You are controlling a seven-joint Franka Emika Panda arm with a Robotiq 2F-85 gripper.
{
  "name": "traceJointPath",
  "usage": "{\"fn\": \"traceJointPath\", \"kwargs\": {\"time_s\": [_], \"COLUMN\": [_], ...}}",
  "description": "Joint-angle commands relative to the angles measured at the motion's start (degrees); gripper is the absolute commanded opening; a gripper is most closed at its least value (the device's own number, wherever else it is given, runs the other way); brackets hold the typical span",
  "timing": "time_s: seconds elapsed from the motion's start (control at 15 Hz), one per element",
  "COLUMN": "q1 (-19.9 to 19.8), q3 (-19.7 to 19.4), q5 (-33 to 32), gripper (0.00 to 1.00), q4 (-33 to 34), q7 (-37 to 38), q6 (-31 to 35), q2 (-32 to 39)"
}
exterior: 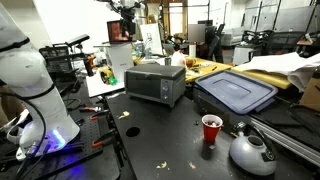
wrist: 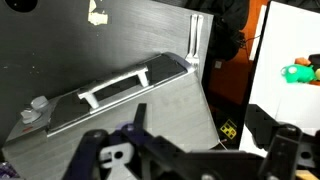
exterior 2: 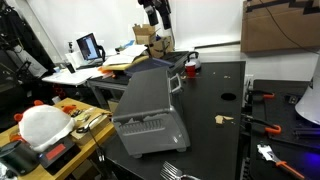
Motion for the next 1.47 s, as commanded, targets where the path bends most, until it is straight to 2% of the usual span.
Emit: {"fn": "traceJointPath", "kwargs": {"time_s": [0.0,0.27,0.87,1.4], "q1": [-1.62,-4.25,-9.27,-13.04], "q3": [-0.55,-2.13,-6.64,-11.64], "q5": [-0.34,-1.26,-4.67,-2.78], "gripper": [1.00,1.00,1.00,1.00], "q4": [2.54,4.31,9.08,10.97], "q7": [1.29,3.03,12.96,24.03], "q6": [-0.40,1.77,12.76,16.97], "q2": [1.88,4.47,13.21,18.40]}}
